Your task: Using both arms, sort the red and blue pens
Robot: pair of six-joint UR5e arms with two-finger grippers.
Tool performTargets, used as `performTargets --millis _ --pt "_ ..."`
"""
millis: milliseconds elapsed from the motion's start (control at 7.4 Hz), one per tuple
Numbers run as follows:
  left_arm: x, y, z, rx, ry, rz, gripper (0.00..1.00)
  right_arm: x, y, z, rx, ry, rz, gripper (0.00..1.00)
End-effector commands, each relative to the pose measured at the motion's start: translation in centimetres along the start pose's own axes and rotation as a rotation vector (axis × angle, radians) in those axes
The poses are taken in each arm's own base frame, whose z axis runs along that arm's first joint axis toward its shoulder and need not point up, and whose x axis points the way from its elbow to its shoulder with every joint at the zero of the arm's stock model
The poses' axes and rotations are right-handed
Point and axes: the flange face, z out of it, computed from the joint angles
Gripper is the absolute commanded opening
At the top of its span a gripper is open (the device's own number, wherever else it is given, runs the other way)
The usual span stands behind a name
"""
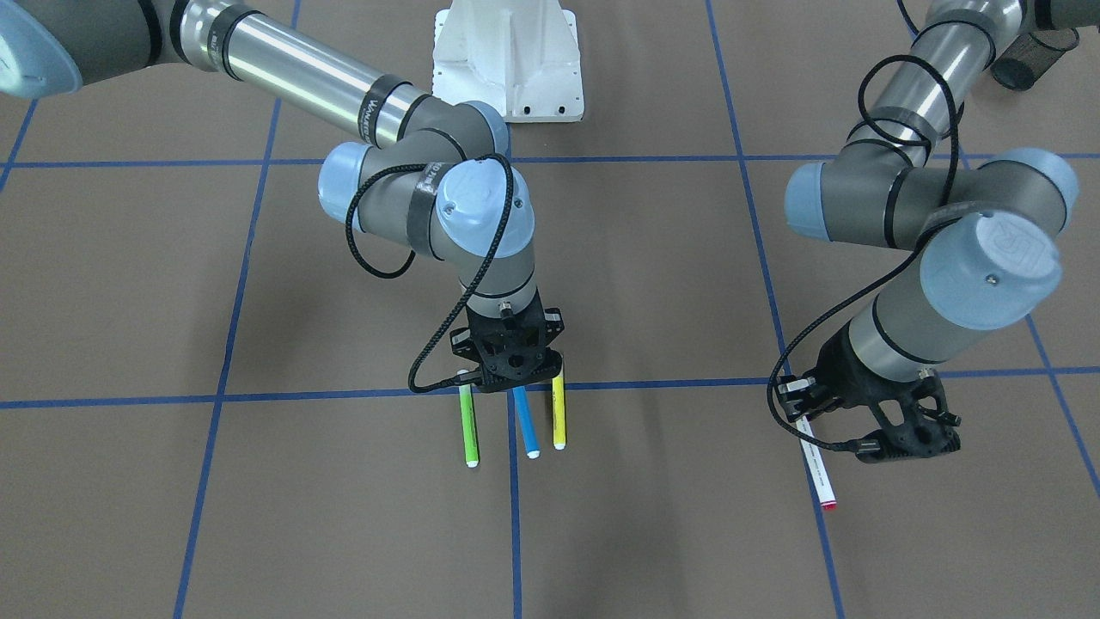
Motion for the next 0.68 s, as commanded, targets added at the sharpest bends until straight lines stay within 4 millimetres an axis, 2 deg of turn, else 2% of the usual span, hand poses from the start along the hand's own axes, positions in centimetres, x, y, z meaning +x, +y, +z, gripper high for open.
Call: performTargets --millis 0,135,270,541 --pt "-6.0 0.8 -2.9 0.011 0.014 -0.02 0.0 11.0 1.8 -3.1 -0.026 0.082 -0.054 0.0" --pt "-7.9 0.3 -5.2 0.002 -0.031 0.052 0.0 17.5 2.0 -3.8 -0.058 0.153 -0.142 0.0" --pt "-10.4 -0.2 -7.9 -0.021 -0.116 0.106 0.0 23.2 1.9 -5.0 -0.081 0.199 -0.189 0.0" --pt "-13.8 -0.9 -10.7 -0.028 -0.283 0.209 0.0 35.3 0.8 -6.9 -0.141 0.285 -0.254 0.0"
